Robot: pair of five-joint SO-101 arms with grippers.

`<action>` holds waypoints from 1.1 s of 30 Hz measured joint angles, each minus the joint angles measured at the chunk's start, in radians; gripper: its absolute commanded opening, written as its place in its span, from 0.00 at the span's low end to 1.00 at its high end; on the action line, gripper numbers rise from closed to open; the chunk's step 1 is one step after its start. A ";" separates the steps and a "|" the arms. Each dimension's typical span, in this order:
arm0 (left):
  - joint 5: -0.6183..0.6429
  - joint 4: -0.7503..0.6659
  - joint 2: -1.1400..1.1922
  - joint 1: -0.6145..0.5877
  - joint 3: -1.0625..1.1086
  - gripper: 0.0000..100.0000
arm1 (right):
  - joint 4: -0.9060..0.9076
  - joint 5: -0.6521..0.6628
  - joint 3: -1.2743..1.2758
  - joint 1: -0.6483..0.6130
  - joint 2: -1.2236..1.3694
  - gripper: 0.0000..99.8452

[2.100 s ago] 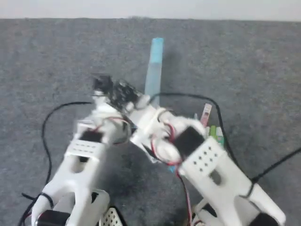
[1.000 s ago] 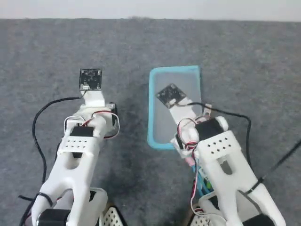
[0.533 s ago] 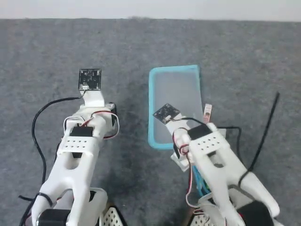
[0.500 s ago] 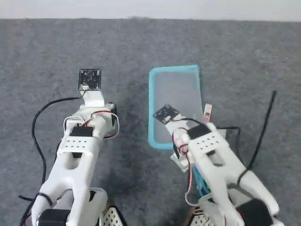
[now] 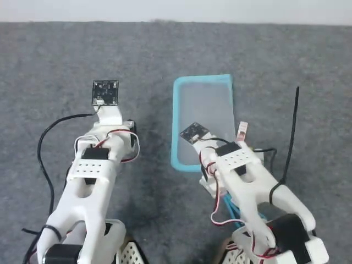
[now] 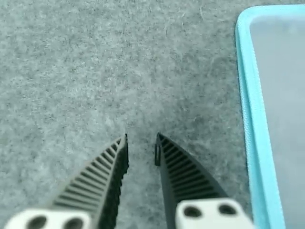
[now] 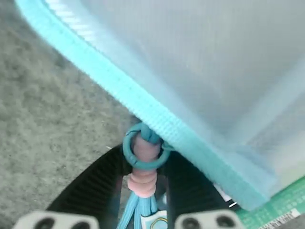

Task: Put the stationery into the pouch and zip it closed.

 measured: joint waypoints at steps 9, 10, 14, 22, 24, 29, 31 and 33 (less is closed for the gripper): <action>0.000 0.000 0.000 0.000 0.000 0.09 | 0.068 0.002 -0.066 0.137 -0.100 0.01; 0.000 0.000 0.000 0.000 0.000 0.09 | 0.097 0.002 -0.092 0.153 -0.138 0.01; -0.002 0.000 0.000 0.000 0.000 0.09 | 0.236 0.003 -0.233 0.158 -0.307 0.01; -0.003 -0.046 0.000 0.040 0.000 0.09 | 0.344 -0.048 -0.522 -0.029 -0.394 0.01; -0.003 -0.066 0.000 0.052 0.000 0.09 | 0.344 -0.052 -0.526 -0.078 -0.364 0.01; -0.003 -0.075 0.000 0.049 0.000 0.09 | 0.281 -0.055 -0.479 -0.118 -0.292 0.01; -0.003 -0.075 0.000 0.049 0.000 0.09 | 0.253 -0.055 -0.437 -0.121 -0.288 0.01; -0.003 -0.075 0.000 0.049 0.000 0.09 | 0.238 -0.055 -0.410 -0.121 -0.288 0.01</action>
